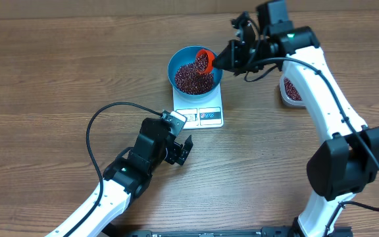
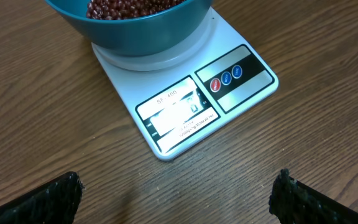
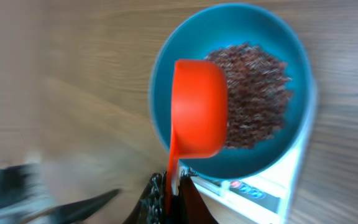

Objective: Scoop item into bowl and weigh 150g on scale
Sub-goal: 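Carry the filled scoop over the teal bowl and tip it to pour, then move the right gripper with the empty scoop back to the tub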

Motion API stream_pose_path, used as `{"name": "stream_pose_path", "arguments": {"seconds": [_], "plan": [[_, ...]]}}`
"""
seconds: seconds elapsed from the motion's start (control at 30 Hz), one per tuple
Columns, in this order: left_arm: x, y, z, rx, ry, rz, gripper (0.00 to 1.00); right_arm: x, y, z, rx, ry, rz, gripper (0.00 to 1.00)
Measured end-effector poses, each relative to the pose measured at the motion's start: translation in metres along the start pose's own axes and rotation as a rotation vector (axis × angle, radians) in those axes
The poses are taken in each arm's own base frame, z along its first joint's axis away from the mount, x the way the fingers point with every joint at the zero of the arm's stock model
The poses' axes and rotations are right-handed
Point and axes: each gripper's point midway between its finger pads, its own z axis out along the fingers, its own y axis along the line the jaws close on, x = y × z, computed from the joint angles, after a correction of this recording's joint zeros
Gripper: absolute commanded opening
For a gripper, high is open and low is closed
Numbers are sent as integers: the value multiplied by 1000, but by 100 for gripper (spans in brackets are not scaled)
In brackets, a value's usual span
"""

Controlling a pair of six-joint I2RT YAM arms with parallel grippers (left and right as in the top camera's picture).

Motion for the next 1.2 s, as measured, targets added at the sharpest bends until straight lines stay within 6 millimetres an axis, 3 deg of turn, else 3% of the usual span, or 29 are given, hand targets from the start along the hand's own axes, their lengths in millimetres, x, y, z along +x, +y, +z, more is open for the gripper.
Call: {"name": "stream_pose_path", "arguments": {"seconds": [0.23,0.57,0.97,1.2], "plan": [[0,0,0,0,0,0,100,4,11,12,320,-34,-193,4],[0,0,0,0,0,0,100,5,3,9,628,-74,-360,4],[0,0,0,0,0,0,99,7,11,10,684,-75,-450,4],[0,0,0,0,0,0,100,-2,22,0,560,-95,-416,4]]}}
